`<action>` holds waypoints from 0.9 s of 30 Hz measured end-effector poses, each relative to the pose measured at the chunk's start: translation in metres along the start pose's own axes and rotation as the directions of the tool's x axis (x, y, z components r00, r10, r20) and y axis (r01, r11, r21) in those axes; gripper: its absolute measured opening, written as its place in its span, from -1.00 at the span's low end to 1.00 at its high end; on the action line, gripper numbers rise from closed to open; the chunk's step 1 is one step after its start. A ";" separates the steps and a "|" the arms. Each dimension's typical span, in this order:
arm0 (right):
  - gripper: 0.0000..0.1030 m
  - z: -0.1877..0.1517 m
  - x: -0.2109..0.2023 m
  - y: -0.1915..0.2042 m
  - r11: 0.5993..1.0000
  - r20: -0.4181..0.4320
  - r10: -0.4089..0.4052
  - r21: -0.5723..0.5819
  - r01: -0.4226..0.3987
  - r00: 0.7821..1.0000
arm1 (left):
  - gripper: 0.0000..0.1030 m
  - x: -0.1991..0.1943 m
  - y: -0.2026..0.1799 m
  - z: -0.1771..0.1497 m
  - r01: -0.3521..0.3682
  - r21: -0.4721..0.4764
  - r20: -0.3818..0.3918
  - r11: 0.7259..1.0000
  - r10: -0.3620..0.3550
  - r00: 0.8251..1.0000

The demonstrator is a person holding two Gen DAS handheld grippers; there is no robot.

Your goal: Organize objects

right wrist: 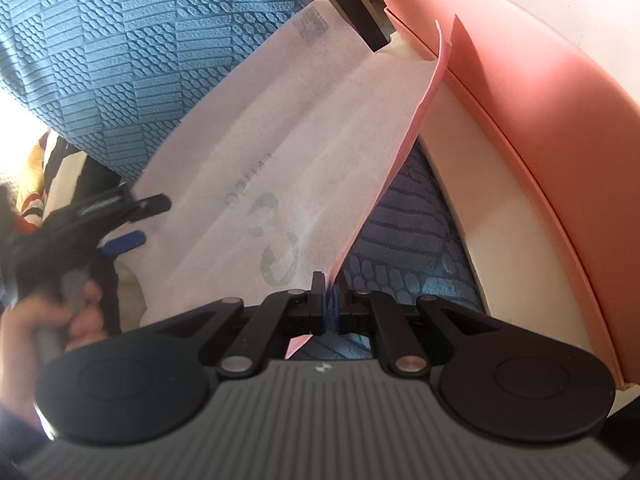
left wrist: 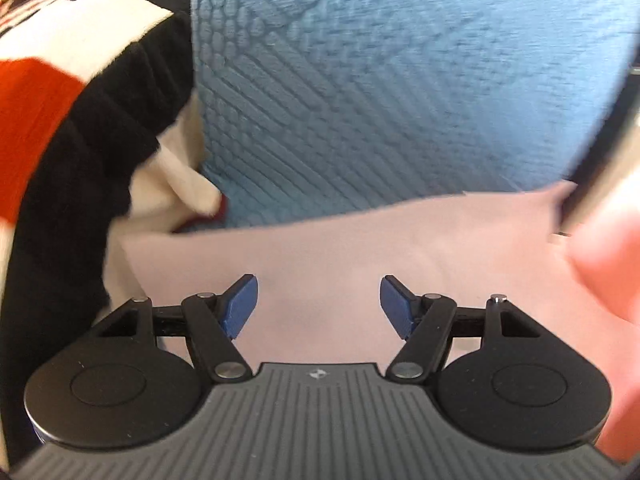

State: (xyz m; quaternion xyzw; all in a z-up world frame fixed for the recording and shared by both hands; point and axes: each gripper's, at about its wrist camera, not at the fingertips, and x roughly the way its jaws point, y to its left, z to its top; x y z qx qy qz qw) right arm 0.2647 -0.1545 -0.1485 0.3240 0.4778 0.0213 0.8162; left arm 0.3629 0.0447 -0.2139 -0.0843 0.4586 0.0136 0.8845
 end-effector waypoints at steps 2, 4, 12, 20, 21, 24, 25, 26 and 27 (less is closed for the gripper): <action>-0.88 0.001 -0.001 0.001 1.000 0.003 0.005 0.003 -0.005 1.000 | 0.42 -0.019 -0.009 -0.016 0.045 -0.013 0.005 0.999 -0.045 0.999; -0.88 0.002 -0.002 0.001 1.000 0.010 0.006 0.004 -0.006 1.000 | 0.42 -0.036 -0.019 -0.031 0.093 0.008 -0.001 0.996 -0.093 0.996; -0.87 0.004 -0.005 -0.001 1.000 0.019 0.008 0.017 -0.008 1.000 | 0.39 -0.070 -0.055 -0.097 0.158 0.160 -0.062 0.974 -0.150 0.987; -0.87 0.006 0.002 -0.002 0.999 0.007 0.013 0.045 -0.013 1.000 | 0.40 -0.068 -0.086 -0.131 0.235 0.357 -0.123 0.904 -0.203 0.971; -0.87 0.007 0.001 -0.004 0.998 0.003 0.018 0.053 -0.018 1.000 | 0.40 -0.066 -0.088 -0.132 0.232 0.373 -0.128 0.899 -0.198 0.972; -0.88 0.008 0.001 -0.009 0.997 0.000 0.027 0.066 -0.027 1.000 | 0.39 -0.058 -0.090 -0.138 0.192 0.404 -0.131 0.894 -0.151 0.980; -0.88 0.008 0.000 -0.009 0.997 0.000 0.027 0.066 -0.027 1.000 | 0.39 -0.055 -0.090 -0.138 0.174 0.412 -0.131 0.894 -0.131 0.983; -0.88 0.008 0.000 -0.010 0.997 -0.001 0.028 0.068 -0.028 1.000 | 0.39 -0.051 -0.090 -0.139 0.161 0.426 -0.130 0.890 -0.116 0.985; -0.88 0.008 0.000 -0.010 0.997 0.000 0.025 0.072 -0.025 1.000 | 0.39 -0.050 -0.091 -0.141 0.153 0.443 -0.128 0.884 -0.106 0.986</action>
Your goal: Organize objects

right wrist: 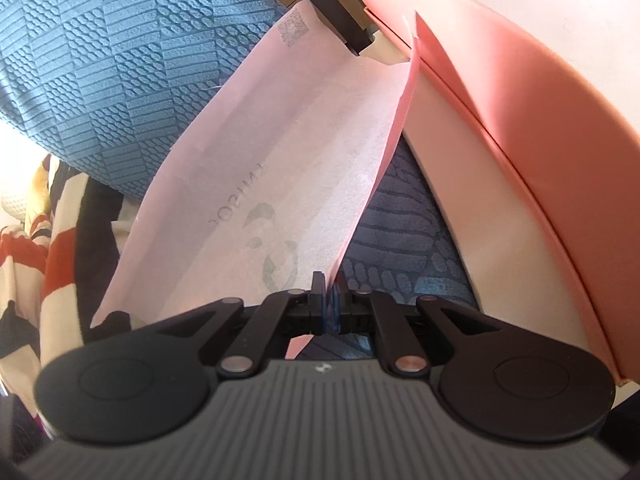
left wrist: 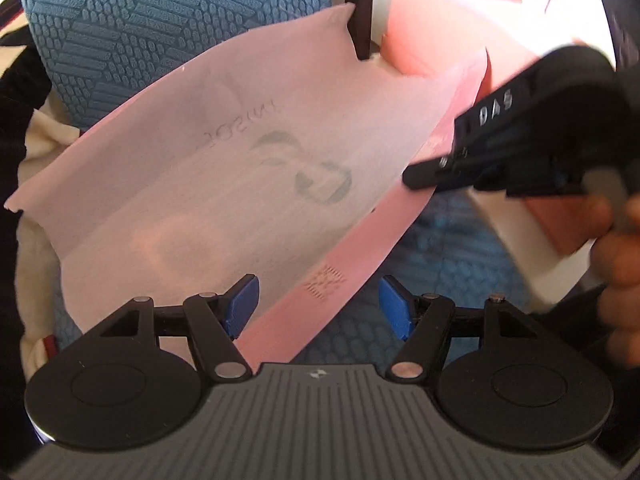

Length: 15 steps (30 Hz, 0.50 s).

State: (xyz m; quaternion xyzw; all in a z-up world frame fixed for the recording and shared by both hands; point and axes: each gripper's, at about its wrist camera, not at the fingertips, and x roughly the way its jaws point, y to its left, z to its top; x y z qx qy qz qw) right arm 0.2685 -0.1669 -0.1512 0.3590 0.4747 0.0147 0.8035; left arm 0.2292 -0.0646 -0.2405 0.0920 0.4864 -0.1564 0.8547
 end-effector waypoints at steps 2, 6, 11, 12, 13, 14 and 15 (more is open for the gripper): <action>-0.88 0.000 0.000 0.000 1.000 0.000 -0.005 -0.004 0.005 1.000 | 0.35 0.001 -0.004 -0.001 -0.007 0.040 0.004 0.999 0.006 1.000; -0.87 0.000 0.000 0.002 1.000 0.002 -0.007 -0.017 0.007 1.000 | -0.29 0.007 -0.003 0.000 0.000 0.059 -0.004 0.998 0.000 1.000; -0.82 -0.001 -0.004 0.003 1.000 0.016 -0.006 -0.025 0.006 1.000 | -0.76 0.002 0.003 0.001 0.020 0.017 0.013 1.000 -0.020 1.000; -0.78 -0.001 -0.004 0.003 1.000 0.018 -0.009 -0.023 0.009 1.000 | -0.78 0.000 0.006 0.002 0.031 -0.005 0.017 0.999 -0.031 0.999; -0.74 -0.001 -0.005 0.002 1.000 0.020 -0.020 -0.021 0.020 1.000 | -0.79 -0.001 0.009 0.002 0.044 -0.029 0.019 0.999 -0.043 0.999; -0.70 0.000 -0.007 0.001 0.999 0.022 -0.029 -0.020 0.030 0.999 | -0.79 -0.001 0.013 0.003 0.062 -0.059 0.015 0.996 -0.061 0.998; -0.59 0.001 -0.009 0.000 0.999 0.024 -0.032 -0.016 0.032 0.999 | -0.80 0.000 0.017 0.004 0.082 -0.094 0.010 0.992 -0.081 0.997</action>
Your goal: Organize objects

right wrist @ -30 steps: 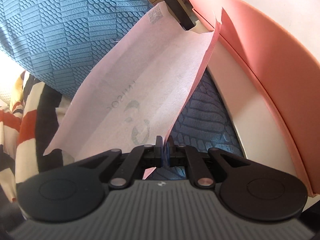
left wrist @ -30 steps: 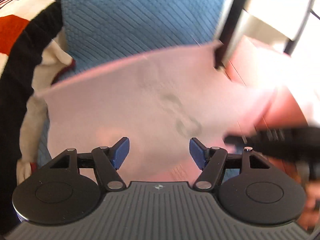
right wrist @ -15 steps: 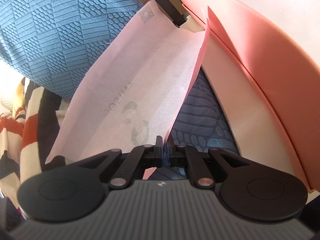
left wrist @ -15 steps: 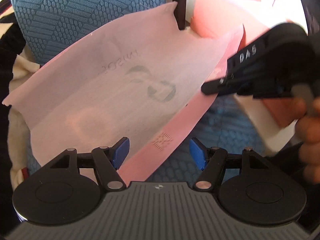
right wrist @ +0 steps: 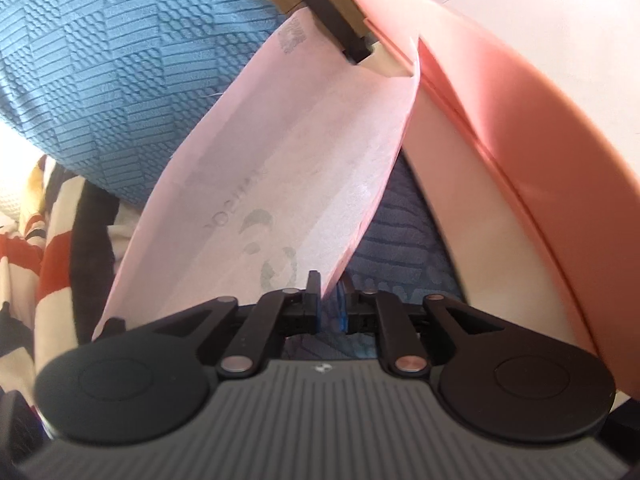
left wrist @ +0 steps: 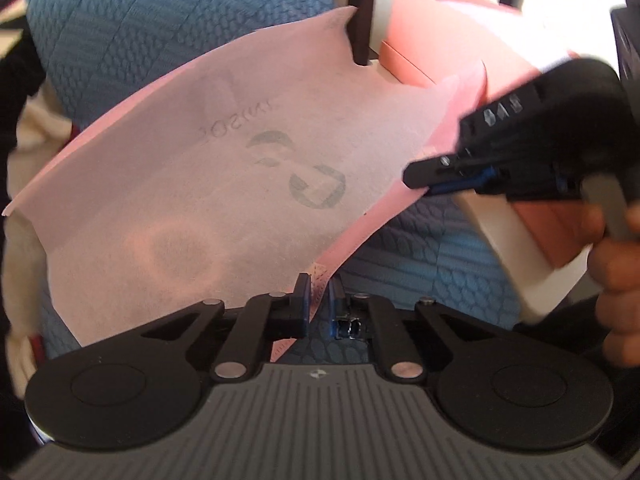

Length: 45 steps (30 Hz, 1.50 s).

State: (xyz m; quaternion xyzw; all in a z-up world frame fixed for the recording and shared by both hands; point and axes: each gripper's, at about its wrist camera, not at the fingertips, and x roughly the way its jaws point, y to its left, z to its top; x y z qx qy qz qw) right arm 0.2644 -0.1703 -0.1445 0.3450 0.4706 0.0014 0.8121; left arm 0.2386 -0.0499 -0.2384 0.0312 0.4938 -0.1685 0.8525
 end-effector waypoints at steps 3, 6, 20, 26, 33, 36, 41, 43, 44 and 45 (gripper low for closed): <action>-0.33 0.003 -0.007 -0.001 1.000 0.020 0.020 0.004 -0.020 1.000 | -0.81 0.001 0.016 0.003 0.070 -0.124 -0.016 0.990 -0.073 0.997; -0.29 0.002 -0.010 0.002 1.000 0.034 0.012 -0.029 -0.011 0.999 | -0.81 0.004 0.034 0.006 0.159 -0.260 -0.032 0.952 -0.173 0.984; -0.40 -0.013 0.003 0.044 0.971 0.059 0.030 -0.237 -0.016 0.998 | -0.81 0.030 0.093 0.001 0.296 -0.685 0.015 0.666 -0.392 0.920; -0.40 -0.018 0.018 0.058 0.962 0.051 0.022 -0.274 -0.007 0.998 | -0.80 0.038 0.104 0.001 0.263 -0.735 -0.003 0.626 -0.390 0.921; -0.40 -0.021 0.040 0.062 0.962 0.016 -0.040 -0.270 0.043 0.999 | -0.80 0.039 0.110 0.009 0.248 -0.744 -0.018 0.621 -0.389 0.921; -0.41 -0.022 0.048 0.061 0.962 -0.004 -0.061 -0.267 0.057 0.998 | -0.80 0.031 0.113 0.015 0.235 -0.720 -0.014 0.653 -0.351 0.936; -0.46 -0.020 0.052 0.063 0.954 0.002 -0.073 -0.293 0.071 0.997 | -0.80 0.013 0.119 0.020 0.230 -0.687 0.011 0.690 -0.307 0.952; -0.47 -0.020 0.052 0.063 0.951 0.002 -0.076 -0.301 0.073 0.997 | -0.80 0.004 0.119 0.024 0.216 -0.661 0.026 0.719 -0.265 0.964; -0.47 -0.020 0.052 0.064 0.949 0.003 -0.079 -0.306 0.076 0.997 | -0.80 -0.001 0.119 0.025 0.230 -0.649 0.043 0.726 -0.267 0.963; -0.47 -0.020 0.052 0.064 0.948 0.004 -0.079 -0.308 0.076 0.997 | -0.80 -0.005 0.119 0.026 0.249 -0.635 0.056 0.731 -0.277 0.959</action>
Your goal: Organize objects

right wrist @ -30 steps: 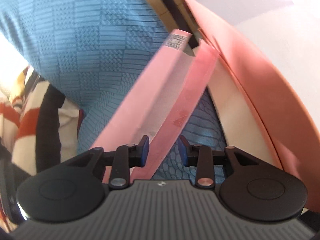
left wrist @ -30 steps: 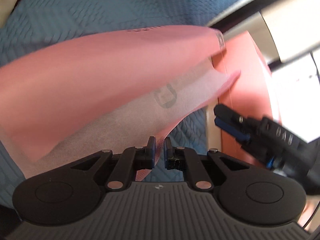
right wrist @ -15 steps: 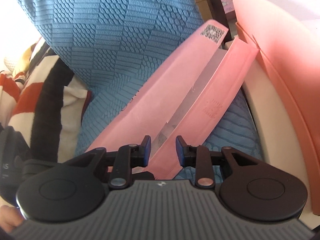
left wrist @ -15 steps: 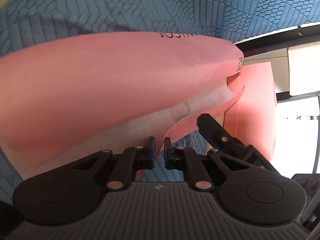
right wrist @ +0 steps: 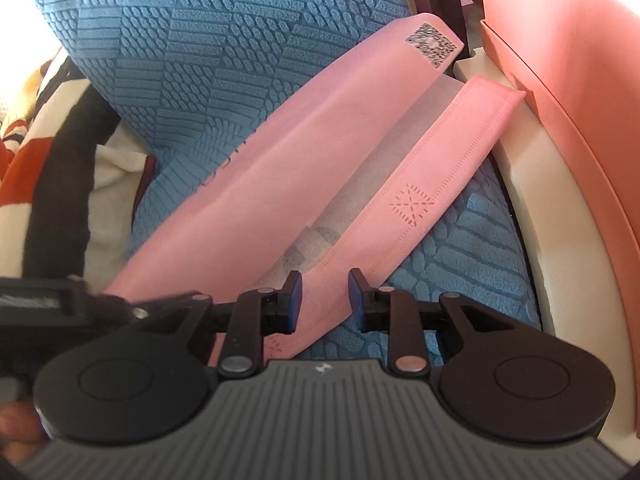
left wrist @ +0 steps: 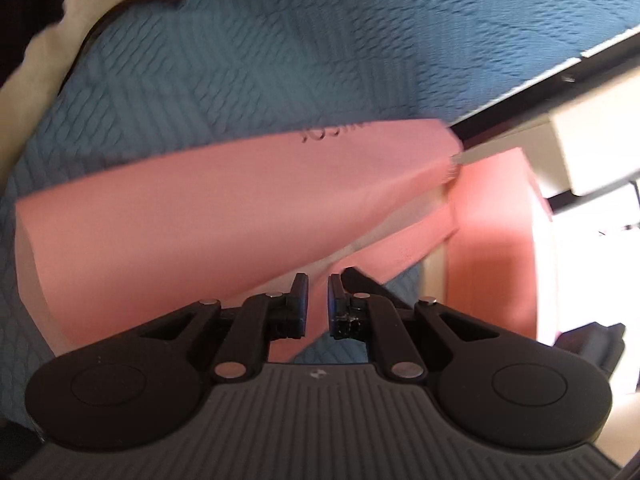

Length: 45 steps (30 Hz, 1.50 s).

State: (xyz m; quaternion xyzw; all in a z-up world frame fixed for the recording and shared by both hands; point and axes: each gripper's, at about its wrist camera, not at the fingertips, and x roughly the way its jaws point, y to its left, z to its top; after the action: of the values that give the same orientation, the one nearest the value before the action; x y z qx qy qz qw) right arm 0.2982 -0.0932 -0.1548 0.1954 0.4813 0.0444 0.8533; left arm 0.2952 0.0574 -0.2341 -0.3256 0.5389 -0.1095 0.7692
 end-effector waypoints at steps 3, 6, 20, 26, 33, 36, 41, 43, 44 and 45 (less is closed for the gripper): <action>-0.47 0.001 -0.001 -0.004 1.000 -0.001 0.010 0.019 -0.010 1.000 | -0.80 -0.005 -0.008 -0.004 0.031 0.048 0.001 0.998 -0.031 1.000; -0.47 0.002 0.000 -0.008 0.998 -0.003 0.029 0.058 -0.028 1.000 | -0.80 0.001 -0.016 -0.008 0.003 0.092 -0.011 0.996 -0.002 1.000; -0.23 0.009 -0.018 -0.040 0.966 0.083 -0.028 0.260 0.005 0.996 | -0.80 0.035 -0.028 -0.025 -0.217 0.223 -0.015 0.950 0.226 0.974; -0.24 0.003 -0.005 -0.045 0.930 0.055 0.079 0.356 -0.093 0.995 | -0.80 0.036 -0.026 -0.020 -0.200 0.178 -0.024 0.964 0.207 0.978; -0.29 -0.007 0.006 -0.039 0.876 0.044 0.224 0.428 -0.221 0.974 | -0.80 0.034 -0.014 -0.014 -0.169 0.071 -0.027 0.983 0.171 0.985; -0.60 -0.010 0.009 -0.031 0.882 0.026 0.230 0.416 -0.220 0.973 | -0.80 0.032 -0.009 -0.012 -0.160 0.029 -0.023 0.987 0.161 0.987; -0.89 -0.006 -0.006 -0.019 0.928 0.051 0.147 0.338 -0.156 0.988 | -0.80 0.028 -0.007 -0.008 -0.138 0.007 -0.007 0.990 0.138 0.990; -0.90 -0.001 -0.016 -0.017 0.934 0.073 0.161 0.310 -0.176 0.984 | -0.80 0.027 -0.011 -0.008 -0.118 0.025 -0.006 0.993 0.119 0.993; -0.90 0.001 -0.021 -0.015 0.939 0.080 0.164 0.292 -0.180 0.983 | -0.80 0.027 -0.014 -0.008 -0.108 0.047 -0.005 0.993 0.108 0.994; -0.90 0.004 -0.026 -0.014 0.944 0.081 0.164 0.276 -0.180 0.983 | -0.80 0.026 -0.018 -0.008 -0.094 0.071 -0.003 0.993 0.095 0.995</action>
State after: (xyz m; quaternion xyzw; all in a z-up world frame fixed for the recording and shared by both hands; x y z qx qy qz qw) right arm 0.2859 -0.1143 -0.1377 0.3576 0.4391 0.0441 0.8230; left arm 0.3018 0.0266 -0.2444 -0.2721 0.5520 -0.0929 0.7827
